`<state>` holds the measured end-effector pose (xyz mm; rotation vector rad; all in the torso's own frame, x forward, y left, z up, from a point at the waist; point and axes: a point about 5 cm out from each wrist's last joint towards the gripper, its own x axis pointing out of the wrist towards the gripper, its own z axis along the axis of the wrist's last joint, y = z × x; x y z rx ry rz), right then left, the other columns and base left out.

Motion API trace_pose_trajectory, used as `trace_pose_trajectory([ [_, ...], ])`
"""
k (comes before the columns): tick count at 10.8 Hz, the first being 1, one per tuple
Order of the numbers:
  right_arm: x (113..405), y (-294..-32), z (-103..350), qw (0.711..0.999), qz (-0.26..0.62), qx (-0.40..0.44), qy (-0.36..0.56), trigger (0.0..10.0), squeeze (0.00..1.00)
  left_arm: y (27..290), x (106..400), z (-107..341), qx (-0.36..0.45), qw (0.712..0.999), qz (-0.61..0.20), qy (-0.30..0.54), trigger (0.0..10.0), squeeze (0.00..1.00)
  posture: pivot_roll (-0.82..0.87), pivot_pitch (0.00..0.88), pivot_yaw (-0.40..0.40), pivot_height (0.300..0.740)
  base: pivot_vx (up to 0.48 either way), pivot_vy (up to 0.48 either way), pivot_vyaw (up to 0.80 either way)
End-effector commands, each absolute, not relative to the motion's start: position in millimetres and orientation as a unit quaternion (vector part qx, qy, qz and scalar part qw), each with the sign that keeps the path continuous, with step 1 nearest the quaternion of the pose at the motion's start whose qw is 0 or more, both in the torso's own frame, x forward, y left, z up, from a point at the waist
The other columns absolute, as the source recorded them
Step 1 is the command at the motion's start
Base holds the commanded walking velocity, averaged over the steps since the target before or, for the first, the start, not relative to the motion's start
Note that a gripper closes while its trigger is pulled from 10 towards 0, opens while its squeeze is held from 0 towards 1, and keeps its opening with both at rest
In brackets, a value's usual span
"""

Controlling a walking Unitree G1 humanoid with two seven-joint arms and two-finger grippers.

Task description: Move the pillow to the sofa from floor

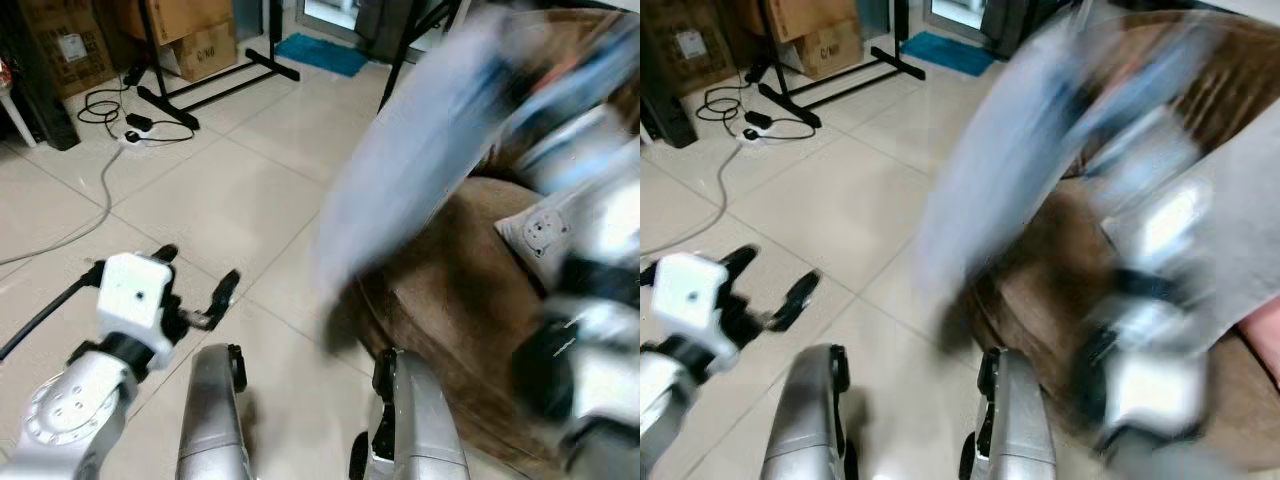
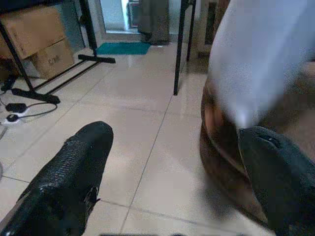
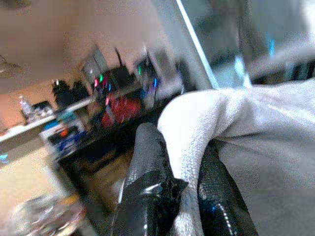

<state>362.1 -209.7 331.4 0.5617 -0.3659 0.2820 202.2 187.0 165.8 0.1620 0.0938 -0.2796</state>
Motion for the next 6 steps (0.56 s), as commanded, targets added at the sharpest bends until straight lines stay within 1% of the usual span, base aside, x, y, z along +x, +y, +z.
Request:
trace_pose_trajectory([
  [1, 352, -221, 367, 0.93, 0.132, 0.246, -0.238, 0.0, 0.0, 184, 205, 164, 0.082, 0.986, -0.134, 0.047, 10.0, 0.0, 0.18, 0.0, -0.088, 0.495, 0.0, 0.0, 0.0],
  [2, 349, -223, 379, 0.932, 0.131, 0.229, -0.248, 0.0, 0.0, 183, 205, 164, 0.082, 0.987, -0.133, 0.046, 10.0, 0.0, 0.18, 0.0, -0.093, 0.495, 0.0, 0.0, 0.0],
  [3, 353, -218, 371, 0.947, 0.132, 0.201, -0.214, 5.6, 0.0, 183, 207, 164, 0.08, 0.987, -0.129, 0.044, 10.0, 0.0, 0.17, 0.0, -0.099, 0.495, 0.0, 0.0, 0.0],
  [4, 370, -204, 330, 0.969, 0.115, 0.185, -0.119, 10.0, 0.0, 181, 210, 163, 0.08, 0.988, -0.126, 0.04, 10.0, 0.0, 0.18, 0.0, -0.106, 0.495, 0.0, 0.0, 0.0],
  [6, 377, -182, 284, 0.976, 0.136, 0.168, -0.029, 10.0, 0.0, 180, 212, 167, 0.079, 0.989, -0.12, 0.031, 10.0, 0.0, 0.2, 0.0, -0.119, 0.495, 0.0, 0.0, 0.0],
])
